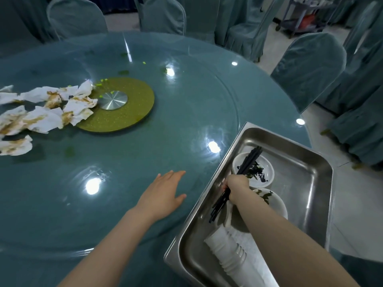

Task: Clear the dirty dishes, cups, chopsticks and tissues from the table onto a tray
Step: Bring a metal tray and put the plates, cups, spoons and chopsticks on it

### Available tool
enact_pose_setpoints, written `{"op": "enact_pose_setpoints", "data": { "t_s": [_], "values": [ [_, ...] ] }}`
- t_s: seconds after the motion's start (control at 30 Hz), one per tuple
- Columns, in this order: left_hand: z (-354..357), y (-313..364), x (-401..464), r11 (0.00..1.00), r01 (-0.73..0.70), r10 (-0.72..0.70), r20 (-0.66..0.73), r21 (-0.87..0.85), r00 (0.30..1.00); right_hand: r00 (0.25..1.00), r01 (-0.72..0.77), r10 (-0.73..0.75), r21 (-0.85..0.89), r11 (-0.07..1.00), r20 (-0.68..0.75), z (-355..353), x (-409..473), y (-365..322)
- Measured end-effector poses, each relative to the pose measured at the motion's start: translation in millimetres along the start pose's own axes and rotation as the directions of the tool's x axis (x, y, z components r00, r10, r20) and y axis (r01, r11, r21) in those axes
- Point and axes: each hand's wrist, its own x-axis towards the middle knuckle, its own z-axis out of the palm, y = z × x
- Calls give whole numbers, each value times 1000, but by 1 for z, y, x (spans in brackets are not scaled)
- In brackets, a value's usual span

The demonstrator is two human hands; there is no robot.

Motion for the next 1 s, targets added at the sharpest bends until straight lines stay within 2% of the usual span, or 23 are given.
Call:
{"op": "enact_pose_setpoints", "data": {
  "t_s": [0.07, 0.23, 0.37, 0.43, 0.53, 0.7, 0.83, 1.0],
  "values": [
    [-3, -5, -3, 1000, 21, -21, -18, -11, 1000, 1000, -23, 24, 43, 999, -17, 5, -6, 3],
    [-8, -14, -14, 996, 88, -89, -34, -26, 995, 996, -79, 69, 174, 982, 63, 11, -12, -3],
    [-13, -22, -27, 991, 131, -133, -60, -40, 989, 997, -77, 78, 201, 977, 2, 2, -1, -15],
    [-14, -25, -32, 987, 150, -154, -61, -62, 986, 998, -59, 64, 179, 982, -23, 3, 3, -16],
    [-16, -26, -37, 980, 178, -183, -55, -91, 982, 999, -33, 31, 118, 992, 14, 9, 2, -12],
    [-15, -24, -48, 971, 229, -234, -80, -75, 969, 999, -2, 5, -69, 998, 40, 13, -11, -9],
    [-24, -21, -58, 951, 288, -300, -114, -114, 947, 997, 27, -21, -75, 997, 75, 9, -19, -18],
    [-36, -16, -74, 941, 303, -327, -173, -153, 929, 990, 133, -126, -134, 982, 61, 2, -42, -36]
  ]
}}
